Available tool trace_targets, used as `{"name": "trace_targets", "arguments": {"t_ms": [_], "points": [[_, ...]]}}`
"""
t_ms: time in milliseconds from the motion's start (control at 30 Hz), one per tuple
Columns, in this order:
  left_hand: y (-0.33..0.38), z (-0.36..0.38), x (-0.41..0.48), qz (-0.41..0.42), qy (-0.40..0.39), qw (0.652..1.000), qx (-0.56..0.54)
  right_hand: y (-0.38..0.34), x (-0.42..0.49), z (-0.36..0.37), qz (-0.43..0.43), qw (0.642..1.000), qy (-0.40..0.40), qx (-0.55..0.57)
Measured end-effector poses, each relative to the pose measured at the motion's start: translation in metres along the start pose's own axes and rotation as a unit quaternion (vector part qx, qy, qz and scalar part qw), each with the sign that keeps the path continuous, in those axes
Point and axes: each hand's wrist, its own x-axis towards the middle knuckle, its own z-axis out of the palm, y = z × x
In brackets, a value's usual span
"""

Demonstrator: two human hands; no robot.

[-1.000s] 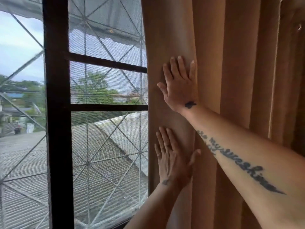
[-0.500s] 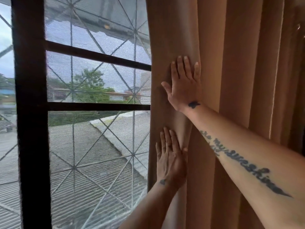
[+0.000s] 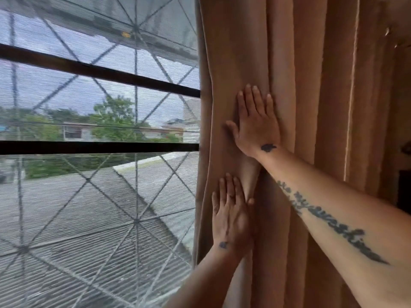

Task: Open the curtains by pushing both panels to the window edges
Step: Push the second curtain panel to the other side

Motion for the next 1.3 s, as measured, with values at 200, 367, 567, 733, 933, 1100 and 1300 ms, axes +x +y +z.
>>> {"name": "trace_targets", "arguments": {"t_ms": [200,367,567,733,933,1100,1300], "points": [[0.036,0.042,0.026,0.019,-0.004,1.0,0.009,0.056,0.002,0.028,0.0,1.0,-0.001,-0.014],[0.057,0.081,0.047,0.024,-0.006,1.0,0.017,0.099,0.002,0.05,0.008,1.0,-0.014,-0.017],[0.084,0.128,0.07,0.059,0.003,0.998,-0.008,0.147,-0.001,0.077,0.023,0.998,-0.023,-0.047],[0.105,0.162,0.09,0.07,0.022,0.995,-0.066,0.182,-0.001,0.094,0.034,0.995,-0.035,-0.089],[0.124,0.195,0.116,0.097,0.026,0.992,-0.07,0.215,0.0,0.119,0.052,0.99,-0.06,-0.119],[0.133,0.226,0.131,0.114,0.023,0.989,-0.088,0.242,-0.002,0.139,0.072,0.986,-0.074,-0.134],[0.143,0.256,0.152,0.113,0.033,0.989,-0.085,0.263,0.001,0.163,0.082,0.985,-0.079,-0.127]]}}
